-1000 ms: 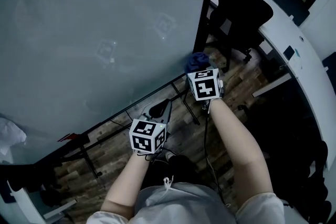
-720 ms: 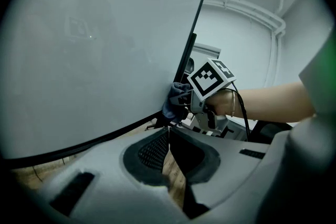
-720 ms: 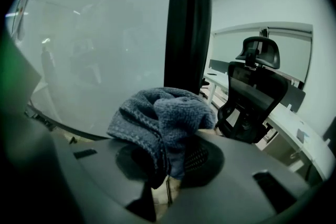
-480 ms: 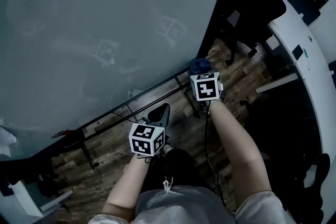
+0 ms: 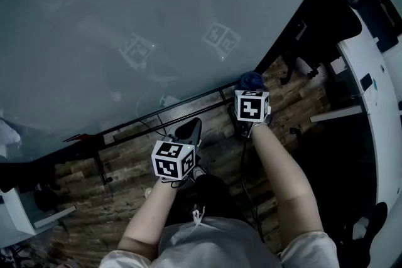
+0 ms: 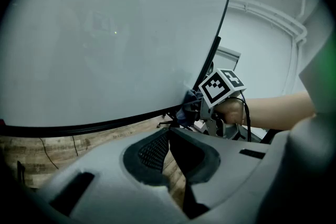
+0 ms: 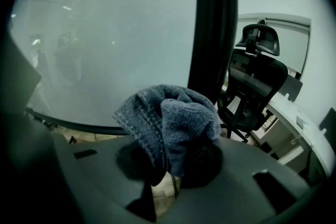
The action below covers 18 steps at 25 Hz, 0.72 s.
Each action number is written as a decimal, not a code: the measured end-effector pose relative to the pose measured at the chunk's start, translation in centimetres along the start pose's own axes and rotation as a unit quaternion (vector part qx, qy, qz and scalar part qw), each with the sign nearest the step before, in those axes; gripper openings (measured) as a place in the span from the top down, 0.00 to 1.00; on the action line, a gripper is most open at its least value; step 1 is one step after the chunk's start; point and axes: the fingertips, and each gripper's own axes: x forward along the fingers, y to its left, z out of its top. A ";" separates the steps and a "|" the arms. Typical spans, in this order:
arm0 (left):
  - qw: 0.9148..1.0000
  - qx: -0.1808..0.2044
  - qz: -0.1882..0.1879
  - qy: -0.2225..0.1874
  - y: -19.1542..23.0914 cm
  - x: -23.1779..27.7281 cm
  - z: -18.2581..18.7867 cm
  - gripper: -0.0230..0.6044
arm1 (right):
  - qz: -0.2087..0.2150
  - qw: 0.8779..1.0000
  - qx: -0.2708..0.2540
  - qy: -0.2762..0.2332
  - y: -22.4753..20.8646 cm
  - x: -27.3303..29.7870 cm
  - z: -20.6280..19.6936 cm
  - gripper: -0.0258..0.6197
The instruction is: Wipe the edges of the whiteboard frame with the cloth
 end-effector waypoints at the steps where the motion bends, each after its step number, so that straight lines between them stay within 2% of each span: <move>1: 1.000 -0.001 0.004 -0.001 0.3 -0.4 -0.1 0.93 | 0.004 1.000 -0.001 0.001 0.8 -0.1 -0.1 0.84; 7: 1.000 -0.011 0.028 -0.009 4.5 -5.3 -1.5 0.93 | 0.014 0.998 -0.060 0.001 9.3 -1.8 -0.5 0.84; 13: 0.998 -0.014 0.054 -0.020 5.2 -6.4 -0.8 0.93 | 0.017 0.998 -0.061 0.002 9.6 -2.0 -0.4 0.84; 18: 0.997 -0.023 0.074 -0.026 7.5 -9.3 -1.5 0.93 | 0.034 0.997 -0.069 0.023 12.7 -2.5 -1.0 0.84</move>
